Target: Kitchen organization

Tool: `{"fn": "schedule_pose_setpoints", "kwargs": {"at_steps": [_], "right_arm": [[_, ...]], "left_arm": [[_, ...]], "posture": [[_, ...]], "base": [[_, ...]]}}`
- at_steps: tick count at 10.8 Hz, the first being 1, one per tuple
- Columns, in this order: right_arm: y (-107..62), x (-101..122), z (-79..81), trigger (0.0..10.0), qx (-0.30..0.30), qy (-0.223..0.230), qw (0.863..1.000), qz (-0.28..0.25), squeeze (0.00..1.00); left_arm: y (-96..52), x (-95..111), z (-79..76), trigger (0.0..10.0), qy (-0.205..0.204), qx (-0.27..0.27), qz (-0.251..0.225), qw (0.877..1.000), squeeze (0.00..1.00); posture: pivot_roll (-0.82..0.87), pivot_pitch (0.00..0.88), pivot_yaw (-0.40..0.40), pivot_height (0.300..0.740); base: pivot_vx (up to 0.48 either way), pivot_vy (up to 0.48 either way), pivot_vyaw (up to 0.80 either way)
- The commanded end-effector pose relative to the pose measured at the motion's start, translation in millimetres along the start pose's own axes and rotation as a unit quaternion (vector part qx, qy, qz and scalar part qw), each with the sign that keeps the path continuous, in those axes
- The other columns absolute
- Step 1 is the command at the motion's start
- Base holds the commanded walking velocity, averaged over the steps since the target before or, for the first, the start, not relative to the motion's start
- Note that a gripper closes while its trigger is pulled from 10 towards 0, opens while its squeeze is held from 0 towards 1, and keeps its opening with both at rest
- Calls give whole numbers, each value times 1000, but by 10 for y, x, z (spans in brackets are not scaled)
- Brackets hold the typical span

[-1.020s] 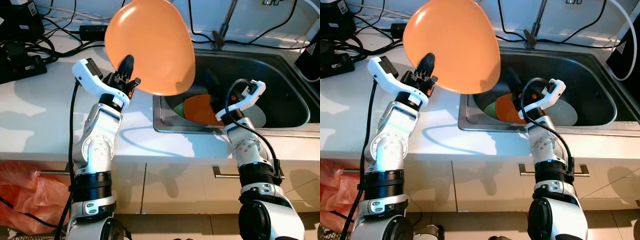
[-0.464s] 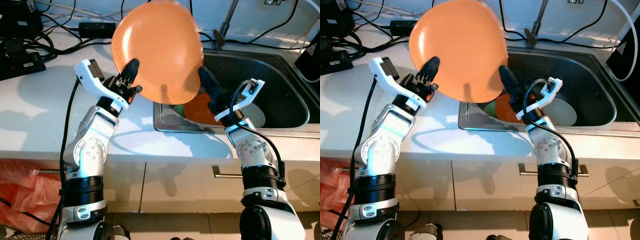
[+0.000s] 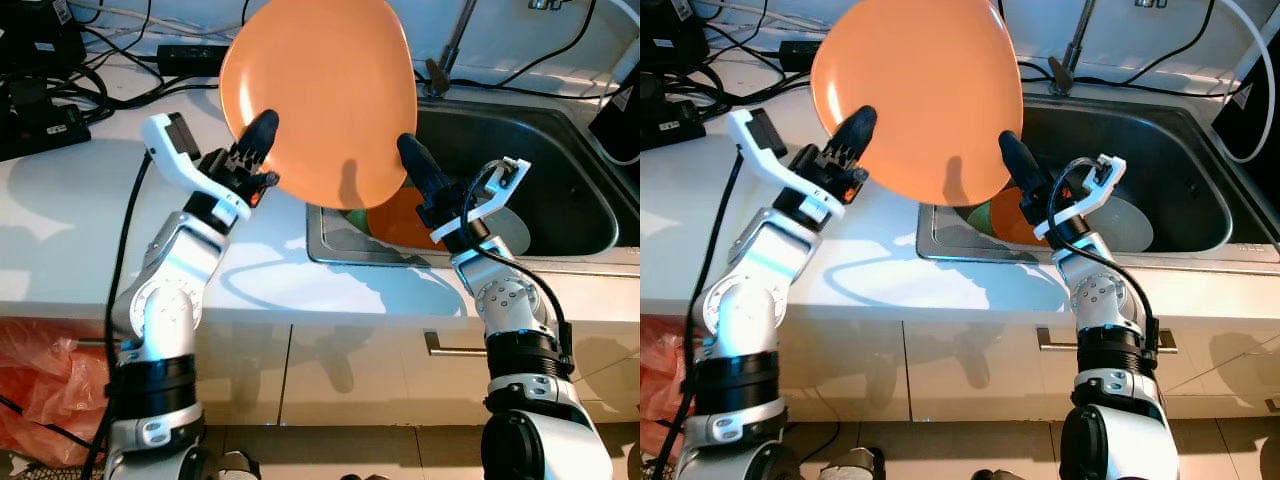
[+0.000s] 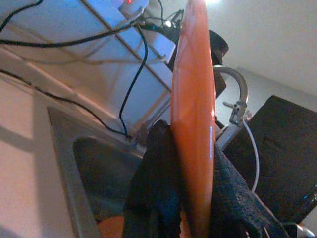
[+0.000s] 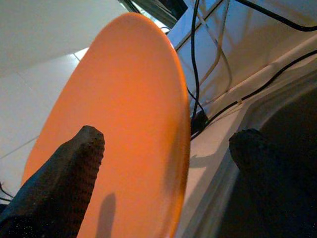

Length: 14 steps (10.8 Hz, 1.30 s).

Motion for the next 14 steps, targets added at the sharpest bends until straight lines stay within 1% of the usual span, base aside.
{"fn": "schedule_pose_setpoints", "kwargs": {"at_steps": [1, 3, 5, 7, 10, 11, 12, 14], "right_arm": [[-42, 52, -19, 10000, -2, -11, 1000, -1, 0], [-27, 48, -9, 10000, 0, -9, 1000, -4, 0], [-31, 37, -16, 10000, -2, -9, 1000, -4, 0], [-37, 25, -15, 10000, -2, -8, 1000, -4, 0], [-33, 20, -8, 10000, 0, -6, 1000, -4, 0], [-32, 22, -8, 7412, 1, -4, 1000, -5, 0], [-32, 23, -11, 0, -1, -3, 1000, -6, 0], [-36, 19, -18, 0, -3, -3, 1000, -6, 0]], "left_arm": [[22, 44, -177, 10000, 3, -43, -4, 999, 0], [-8, -46, -237, 10000, 0, -69, 23, 997, 0], [-16, -66, -230, 10000, -4, -71, 27, 997, 0], [-36, -108, -273, 10000, -4, -85, 39, 996, 0], [-39, -111, -262, 10000, -2, -84, 43, 996, 0], [-38, -108, -237, 10000, 1, -76, 41, 996, 0], [-34, -90, -213, 10000, 2, -69, 37, 997, 0], [-25, -36, -169, 10000, 6, -54, 23, 998, 0]], "posture": [[98, 96, -99, 740], [98, 92, -95, 740], [96, 89, -92, 740], [95, 83, -89, 740], [96, 82, -89, 740], [96, 83, -91, 740], [98, 85, -92, 740], [99, 88, -95, 740]], "base": [[0, 0, 0], [0, 0, 0], [0, 0, 0], [0, 0, 0], [0, 0, 0], [0, 0, 0], [0, 0, 0], [0, 0, 0]]}}
Point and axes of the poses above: a point about 5 cm out from each wrist's last joint towards the gripper, its own y axis pointing out of the wrist towards the gripper, its own x axis along the axis of the wrist's last joint, z = x × y, the point moved 4 cm from there along y, pointing out of the wrist towards the gripper, and after that the axes turned 1 degree about -y, right-handed, at the moved point
